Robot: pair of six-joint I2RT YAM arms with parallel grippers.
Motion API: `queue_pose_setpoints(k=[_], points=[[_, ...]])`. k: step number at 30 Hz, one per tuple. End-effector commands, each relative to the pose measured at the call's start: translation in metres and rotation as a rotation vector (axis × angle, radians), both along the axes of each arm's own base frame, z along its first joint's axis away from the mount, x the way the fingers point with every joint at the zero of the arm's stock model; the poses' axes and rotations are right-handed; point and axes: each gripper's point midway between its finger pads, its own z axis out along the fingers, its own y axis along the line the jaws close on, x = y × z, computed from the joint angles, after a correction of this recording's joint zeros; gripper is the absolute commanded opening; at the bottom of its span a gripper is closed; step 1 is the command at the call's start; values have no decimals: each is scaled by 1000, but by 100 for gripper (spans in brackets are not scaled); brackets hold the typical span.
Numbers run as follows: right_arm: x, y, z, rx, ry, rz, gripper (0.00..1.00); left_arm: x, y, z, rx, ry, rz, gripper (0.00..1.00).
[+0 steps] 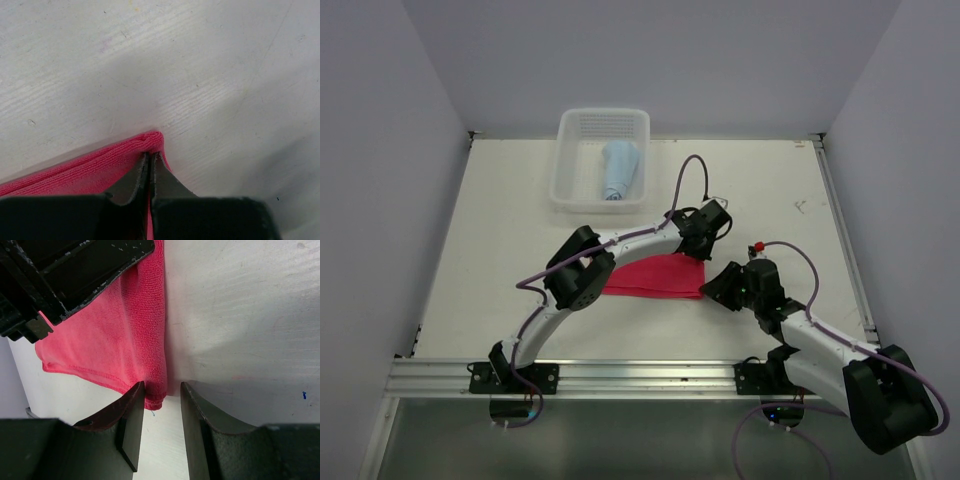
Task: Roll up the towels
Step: Roll the towel
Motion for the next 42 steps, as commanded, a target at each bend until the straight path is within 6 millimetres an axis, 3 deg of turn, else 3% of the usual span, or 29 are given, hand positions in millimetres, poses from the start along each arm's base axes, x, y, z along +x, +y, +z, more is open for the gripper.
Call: queue_pose_setpoints(k=[1,8,14,17,22,25,29,33,42], points=[[3,3,4,13,-40,13,39,-27,27,-50,142,109,-8,0],[14,1,7,5,-67,-18,39,-15,0,-6,-26,68,5,0],[22,8,8,30,-66,-14,38,-6,-11,25,-123,43,15,0],[21,10,3,37,-48,-6,36,-1,-10,33,-144,34,21,0],[19,13,3,28,-59,21,8,7,-4,48,-196,27,42,0],[18,14,7,-54,-86,54,0,14,0,55,-228,23,57,0],[10,7,3,-185,-79,79,0,24,5,66,-285,2,75,0],[6,8,3,-258,-78,100,0,30,7,91,-423,-12,81,0],[8,4,14,-358,-86,93,0,36,12,97,-479,-13,63,0]])
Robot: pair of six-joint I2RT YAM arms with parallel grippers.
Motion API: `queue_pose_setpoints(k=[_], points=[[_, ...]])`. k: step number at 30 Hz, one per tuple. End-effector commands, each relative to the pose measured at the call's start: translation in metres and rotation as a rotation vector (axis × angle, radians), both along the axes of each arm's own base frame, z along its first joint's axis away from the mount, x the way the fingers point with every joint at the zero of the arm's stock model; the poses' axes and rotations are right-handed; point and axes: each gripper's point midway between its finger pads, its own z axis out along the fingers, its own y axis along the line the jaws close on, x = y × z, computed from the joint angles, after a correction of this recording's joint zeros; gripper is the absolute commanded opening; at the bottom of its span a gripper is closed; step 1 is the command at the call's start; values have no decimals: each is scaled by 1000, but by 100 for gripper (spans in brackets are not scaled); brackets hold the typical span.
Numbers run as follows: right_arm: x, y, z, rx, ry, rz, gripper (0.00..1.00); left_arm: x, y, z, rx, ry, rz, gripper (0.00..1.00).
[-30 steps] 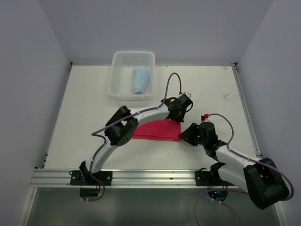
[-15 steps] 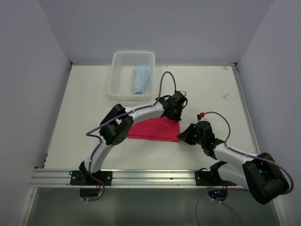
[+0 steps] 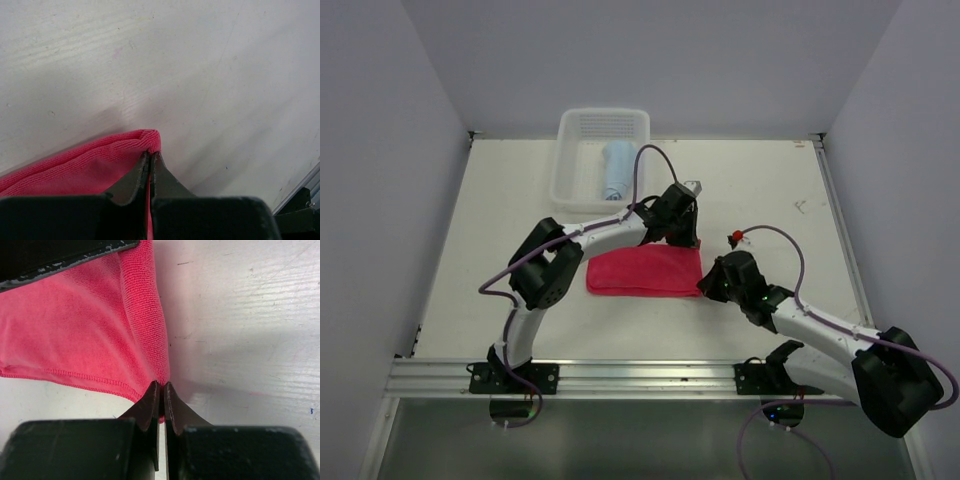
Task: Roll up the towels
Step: Roll the towel
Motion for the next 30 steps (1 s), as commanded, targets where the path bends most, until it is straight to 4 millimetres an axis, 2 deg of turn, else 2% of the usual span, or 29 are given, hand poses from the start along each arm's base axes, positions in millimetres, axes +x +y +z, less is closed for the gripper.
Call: queue_pose_setpoints(k=[1,9,17,22,27,30], points=[[-2,-10,4,-80,3,-3,0,22,-9,48,-141,-98,20,0],[1,1,23,-79,-26,44,0,24,0,48,-158,-101,21,0],[2,15,20,-106,-10,94,0,26,12,49,-169,-109,22,0],[3,27,21,-114,-11,126,3,27,18,47,-167,-111,20,0],[6,28,25,-137,-13,122,7,25,23,42,-170,-105,17,0],[8,25,27,-153,-12,112,4,24,26,38,-170,-101,17,0]])
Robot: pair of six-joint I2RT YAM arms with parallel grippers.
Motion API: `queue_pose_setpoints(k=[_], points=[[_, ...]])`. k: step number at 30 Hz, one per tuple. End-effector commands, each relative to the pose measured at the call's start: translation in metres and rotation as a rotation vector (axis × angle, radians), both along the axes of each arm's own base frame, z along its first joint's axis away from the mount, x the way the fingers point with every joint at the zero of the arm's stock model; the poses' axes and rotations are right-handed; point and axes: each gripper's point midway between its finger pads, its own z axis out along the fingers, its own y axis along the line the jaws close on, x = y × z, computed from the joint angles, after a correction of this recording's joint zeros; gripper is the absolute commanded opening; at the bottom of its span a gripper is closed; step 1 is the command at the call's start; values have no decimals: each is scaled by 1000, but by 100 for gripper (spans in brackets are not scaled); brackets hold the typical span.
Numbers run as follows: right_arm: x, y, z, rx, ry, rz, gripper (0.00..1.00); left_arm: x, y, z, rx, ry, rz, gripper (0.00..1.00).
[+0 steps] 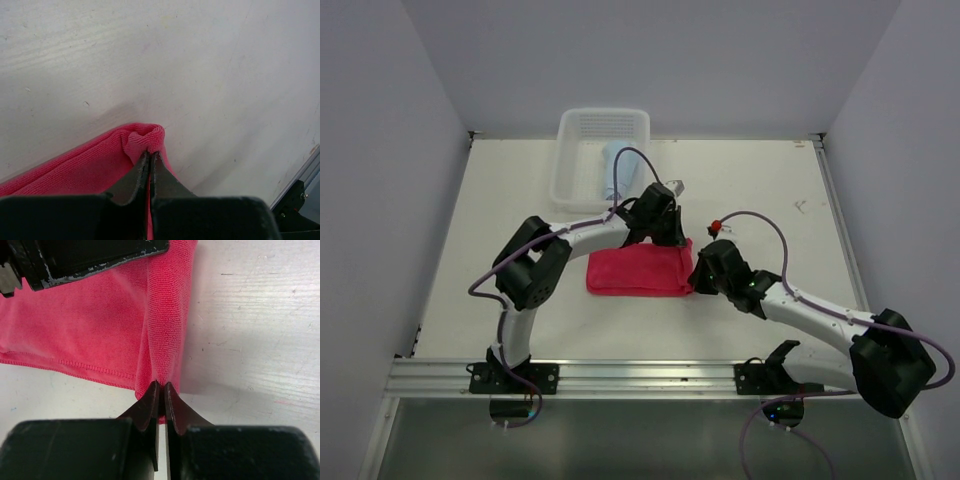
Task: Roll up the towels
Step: Roll the towel
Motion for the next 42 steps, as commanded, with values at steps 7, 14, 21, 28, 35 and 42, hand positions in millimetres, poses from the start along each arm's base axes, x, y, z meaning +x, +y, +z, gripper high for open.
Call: queue_pose_setpoints(k=[7,14,21,28,35,42], points=[[4,1,3,-72,4,17,3,19,4,43,-98,-110,18,0],[2,13,0,-70,11,57,5,20,11,37,-87,-106,23,0],[2,19,-3,-61,17,70,9,21,18,25,-91,-105,35,0],[3,28,-3,-21,26,82,18,21,22,14,-74,-100,36,0],[1,28,8,33,9,55,33,20,24,2,-64,-83,34,0],[8,22,20,125,-10,-12,43,18,27,-4,-58,-76,36,0]])
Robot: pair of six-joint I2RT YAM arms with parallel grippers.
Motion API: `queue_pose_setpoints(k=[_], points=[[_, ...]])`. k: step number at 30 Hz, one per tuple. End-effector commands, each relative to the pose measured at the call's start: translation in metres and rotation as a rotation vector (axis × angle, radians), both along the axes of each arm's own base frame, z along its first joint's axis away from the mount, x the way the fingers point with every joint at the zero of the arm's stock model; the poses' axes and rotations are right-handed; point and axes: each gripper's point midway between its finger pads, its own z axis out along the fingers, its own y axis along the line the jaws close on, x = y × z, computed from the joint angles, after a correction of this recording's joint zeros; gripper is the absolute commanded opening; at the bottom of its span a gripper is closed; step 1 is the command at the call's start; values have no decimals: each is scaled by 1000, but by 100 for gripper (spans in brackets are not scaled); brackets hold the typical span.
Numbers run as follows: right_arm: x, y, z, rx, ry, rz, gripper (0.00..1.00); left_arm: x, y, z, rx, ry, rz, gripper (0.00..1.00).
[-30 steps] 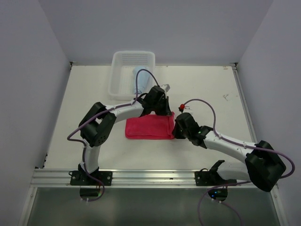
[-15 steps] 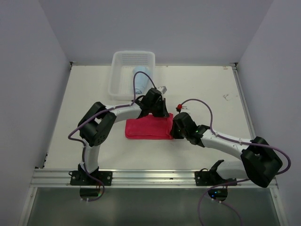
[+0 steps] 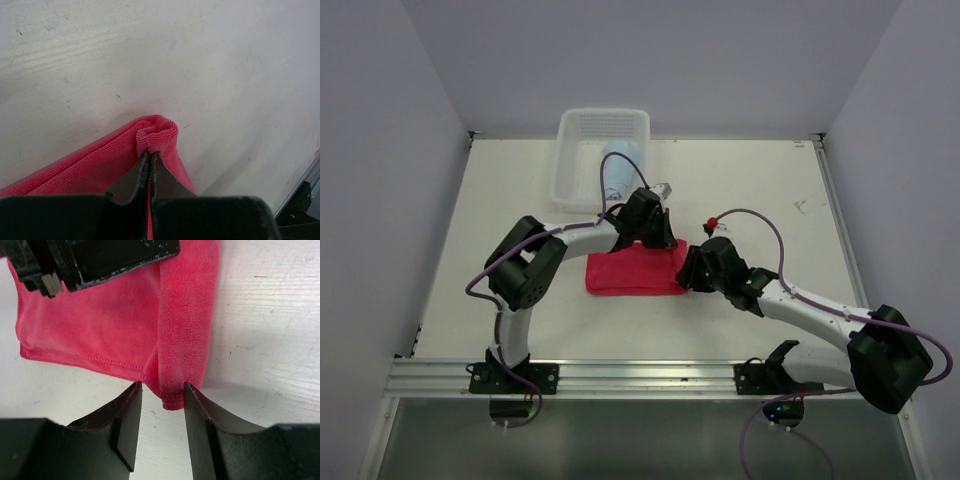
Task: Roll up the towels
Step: Roll the towel
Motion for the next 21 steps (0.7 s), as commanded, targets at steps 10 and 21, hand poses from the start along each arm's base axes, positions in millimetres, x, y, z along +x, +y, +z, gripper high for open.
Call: queue_pose_setpoints(k=[10,21], points=[[17,-14,4,228,17,-117,48,11,4,4,-15,-53,4,0],[20,1,-15,266,64,-74,50,12,8,3,-8,-52,9,0]])
